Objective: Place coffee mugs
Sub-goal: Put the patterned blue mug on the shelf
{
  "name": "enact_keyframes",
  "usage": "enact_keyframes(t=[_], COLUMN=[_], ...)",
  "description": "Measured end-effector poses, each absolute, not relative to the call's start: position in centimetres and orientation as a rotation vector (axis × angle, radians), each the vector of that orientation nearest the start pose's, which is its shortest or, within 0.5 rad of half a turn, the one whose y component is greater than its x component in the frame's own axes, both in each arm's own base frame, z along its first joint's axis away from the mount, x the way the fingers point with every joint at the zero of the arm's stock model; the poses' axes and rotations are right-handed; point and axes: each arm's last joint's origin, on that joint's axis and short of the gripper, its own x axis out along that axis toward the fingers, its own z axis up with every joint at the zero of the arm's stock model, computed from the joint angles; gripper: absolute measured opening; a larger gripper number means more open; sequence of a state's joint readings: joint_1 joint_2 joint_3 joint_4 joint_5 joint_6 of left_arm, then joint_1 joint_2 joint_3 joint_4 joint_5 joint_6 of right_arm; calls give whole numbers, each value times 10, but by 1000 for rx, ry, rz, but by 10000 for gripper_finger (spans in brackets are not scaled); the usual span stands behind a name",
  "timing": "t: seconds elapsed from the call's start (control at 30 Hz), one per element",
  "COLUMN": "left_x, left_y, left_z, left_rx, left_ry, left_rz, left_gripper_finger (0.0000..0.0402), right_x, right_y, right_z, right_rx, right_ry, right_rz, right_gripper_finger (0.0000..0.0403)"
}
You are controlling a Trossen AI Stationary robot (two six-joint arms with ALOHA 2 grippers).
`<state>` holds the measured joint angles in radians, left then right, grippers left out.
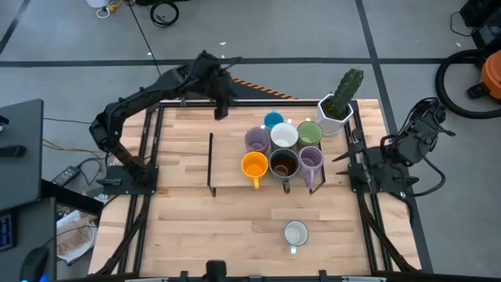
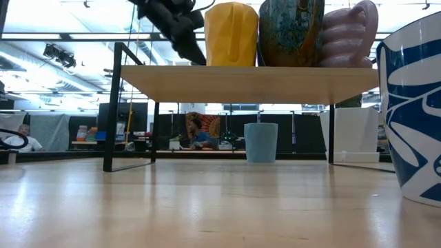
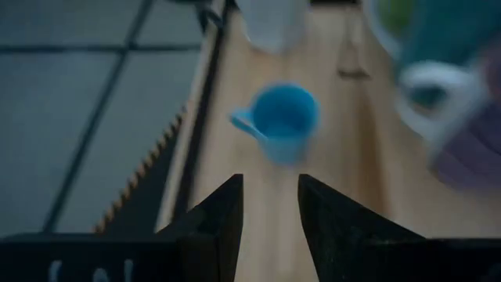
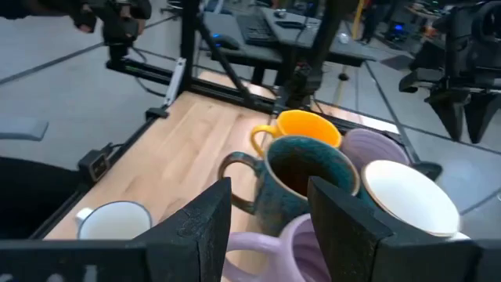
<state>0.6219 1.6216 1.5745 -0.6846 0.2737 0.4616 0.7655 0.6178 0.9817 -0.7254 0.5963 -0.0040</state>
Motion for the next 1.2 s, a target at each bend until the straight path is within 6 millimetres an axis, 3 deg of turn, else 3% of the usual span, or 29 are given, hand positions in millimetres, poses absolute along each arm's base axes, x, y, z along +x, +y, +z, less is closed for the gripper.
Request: enact_keyframes(t=[0.2,0.43,0.63,0.73,0.9,1.2], left_x=[308,315,323,326,323,310], left_y=[229,270,295,300,299,254], left_z=[344,299,284,295,336,402], left_rx=[115,-88,-179,-111,32,275], left_ry=[575,634,680,664,591,478], left_rz=[271,298,268,276,314,325], left_gripper_finger=[129,112,90,82,69,23], right_x=[85,87,91,93,97,114], right_y=[55,52,50,48,46,56], right_z=[370,372,371,370,368,362], right_rx=[-182,-126,-124,-127,-88,-93], right_ry=[253,244,252,256,278,328], right_rz=[82,42,-6,-66,-132,-118], right_gripper_finger=[176,176,176,176,176,176])
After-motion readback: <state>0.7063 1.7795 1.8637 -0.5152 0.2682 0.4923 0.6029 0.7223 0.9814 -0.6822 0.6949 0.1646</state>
